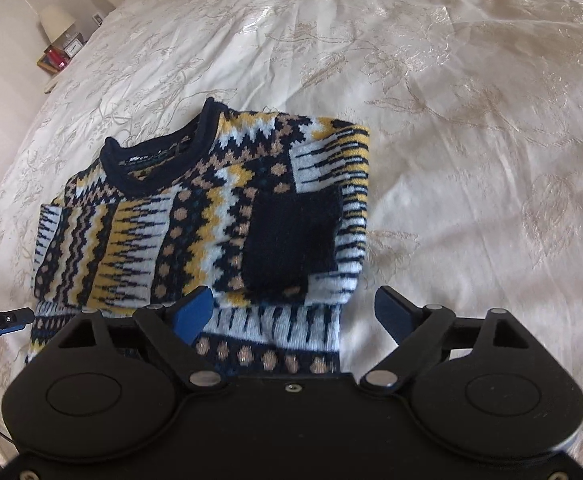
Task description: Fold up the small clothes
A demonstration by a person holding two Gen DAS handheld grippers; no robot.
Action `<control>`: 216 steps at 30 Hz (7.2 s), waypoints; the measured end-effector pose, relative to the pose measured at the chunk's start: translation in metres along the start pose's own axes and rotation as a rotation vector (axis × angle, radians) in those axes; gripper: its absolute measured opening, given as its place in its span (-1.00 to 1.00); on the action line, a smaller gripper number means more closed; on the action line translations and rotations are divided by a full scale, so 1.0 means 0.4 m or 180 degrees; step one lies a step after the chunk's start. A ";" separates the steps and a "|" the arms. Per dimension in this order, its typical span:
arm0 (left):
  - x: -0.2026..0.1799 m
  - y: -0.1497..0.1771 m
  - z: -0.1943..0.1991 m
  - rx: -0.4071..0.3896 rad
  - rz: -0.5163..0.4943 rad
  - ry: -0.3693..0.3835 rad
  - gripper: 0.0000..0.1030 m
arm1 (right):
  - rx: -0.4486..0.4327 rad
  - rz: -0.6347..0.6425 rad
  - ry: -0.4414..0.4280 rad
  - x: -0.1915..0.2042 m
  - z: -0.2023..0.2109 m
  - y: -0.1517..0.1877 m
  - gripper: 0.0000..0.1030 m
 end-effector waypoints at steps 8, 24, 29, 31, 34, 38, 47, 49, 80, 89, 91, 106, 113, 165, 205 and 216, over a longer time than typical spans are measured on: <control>0.029 0.180 0.053 0.0145 -0.0097 -0.0103 0.56 | 0.0212 0.0168 -0.0235 0.051 0.048 0.159 0.82; 0.059 0.400 0.095 0.0244 -0.0095 -0.0288 0.57 | 0.0730 0.0778 -0.0788 0.143 0.090 0.427 0.88; 0.071 0.445 0.094 0.0312 -0.0063 -0.0345 0.57 | 0.0824 0.0934 -0.0963 0.169 0.097 0.477 0.91; 0.075 0.453 0.090 0.0331 -0.0074 -0.0361 0.57 | 0.0835 0.0929 -0.0970 0.172 0.095 0.491 0.92; 0.076 0.454 0.079 0.0359 -0.0147 -0.0371 0.59 | 0.0790 0.0810 -0.0957 0.167 0.088 0.501 0.96; 0.073 0.450 0.059 0.0420 -0.0249 -0.0327 0.68 | 0.0706 0.0551 -0.0911 0.159 0.067 0.509 1.00; 0.054 0.465 0.030 0.0502 -0.0611 -0.0258 0.98 | 0.0490 0.0405 -0.0714 0.153 0.039 0.504 1.00; 0.054 0.463 0.026 0.0485 -0.0605 -0.0269 0.99 | 0.0448 0.0382 -0.0726 0.149 0.042 0.505 1.00; 0.145 0.570 0.089 0.0153 -0.0836 -0.0187 0.35 | 0.0131 0.0110 -0.0504 0.234 0.114 0.679 0.81; 0.132 0.559 0.090 0.0231 -0.0604 0.0186 -0.80 | 0.0232 -0.0035 -0.0424 0.229 0.106 0.668 -0.74; 0.131 0.557 0.114 0.0191 -0.0612 0.0251 -0.86 | 0.0218 0.0018 -0.0477 0.241 0.121 0.661 -0.73; 0.029 0.328 0.349 -0.0429 -0.0196 0.0870 -0.88 | -0.0547 -0.0203 -0.0914 0.243 0.312 0.434 -0.74; -0.050 0.147 0.359 -0.0792 -0.0073 0.1003 -0.88 | -0.0964 -0.0331 -0.0927 0.193 0.337 0.228 -0.74; -0.242 -0.160 -0.050 -0.0425 -0.0806 0.0305 -0.26 | -0.0674 0.0329 -0.0452 0.118 -0.086 -0.205 0.29; -0.175 0.174 -0.092 0.0097 -0.1626 -0.0345 -0.09 | -0.0061 0.1695 0.0183 0.261 -0.120 0.109 0.67; -0.149 0.165 -0.100 0.0248 -0.1198 -0.0223 0.08 | -0.0222 0.0947 -0.0072 0.195 -0.054 0.092 0.89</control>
Point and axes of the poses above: each gripper's, at about its wrist camera, not at the fingertips, and z roughly against the way its jaws point, x to its left, y to its underside, the point moved 8 cm from there along -z, roughly the way its jaws point, and after that the axes turned 11 degrees about z, right-handed, at the moved point
